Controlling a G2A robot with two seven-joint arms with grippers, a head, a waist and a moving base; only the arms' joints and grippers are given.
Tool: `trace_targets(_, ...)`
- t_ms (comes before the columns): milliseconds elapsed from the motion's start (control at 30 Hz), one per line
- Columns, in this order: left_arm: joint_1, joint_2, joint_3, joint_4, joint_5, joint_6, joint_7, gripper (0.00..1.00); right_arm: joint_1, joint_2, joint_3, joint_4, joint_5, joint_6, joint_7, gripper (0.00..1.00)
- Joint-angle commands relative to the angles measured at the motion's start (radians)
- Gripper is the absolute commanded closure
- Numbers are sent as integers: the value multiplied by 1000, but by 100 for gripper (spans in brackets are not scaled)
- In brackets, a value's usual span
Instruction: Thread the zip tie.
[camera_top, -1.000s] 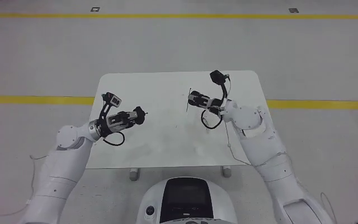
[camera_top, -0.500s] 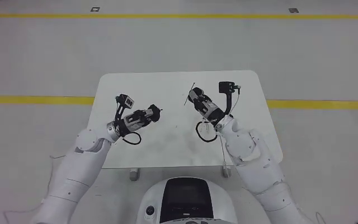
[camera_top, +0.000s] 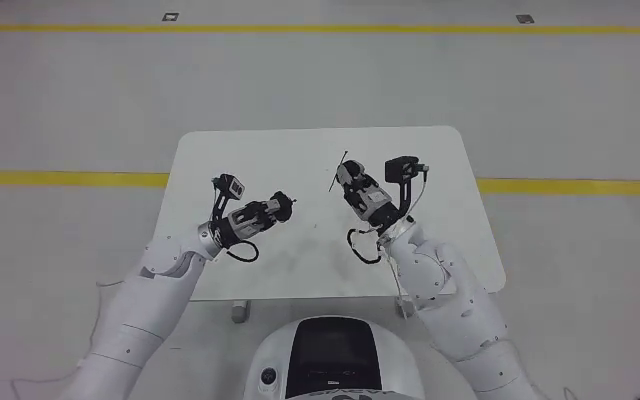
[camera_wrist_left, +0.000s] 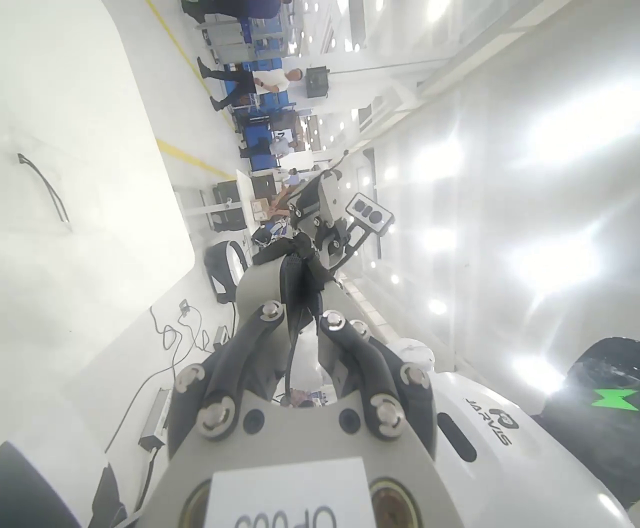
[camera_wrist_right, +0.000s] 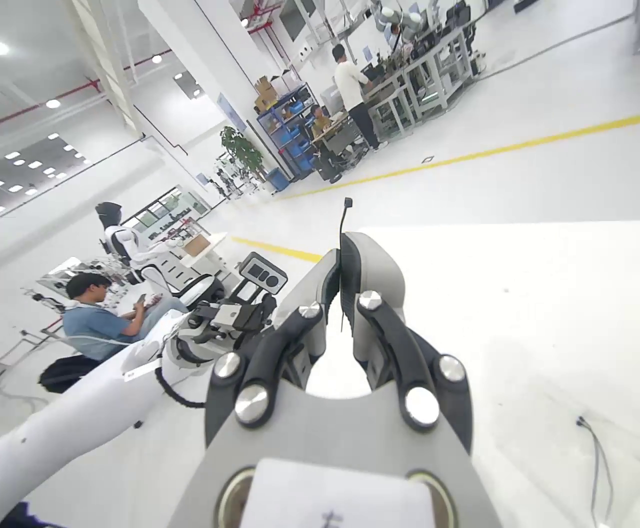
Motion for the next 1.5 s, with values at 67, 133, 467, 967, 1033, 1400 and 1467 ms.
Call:
trace_targets(67,3,-5,22,-5,6,-2,29,100,-27,0,-19,-16,-66,3,-67,100)
trace_targets(133,2,-7,33,-6,6,-5,39,100,-36,-1,-29,-18,-89,4,-91,100)
trace_targets(467,-3,-12,56,-4,7,-2,53,100,-36,-2,-57,-7,-160,5,-120,100)
trace_targets(967,12,-18,78,-24,64,-18,132,100,-62,-8,-106,-16,-249,32,-224,100)
trace_targets(1033,11,-20,81,-26,73,-18,137,100,-63,-10,-115,-11,-254,36,-235,100)
trace_targets(1400,5,-29,81,-42,114,-18,165,100,-59,-14,-127,-1,-280,62,-256,100)
trace_targets(1467,6,-29,82,-43,117,-15,174,100,-59,-14,-127,-1,-280,62,-256,100)
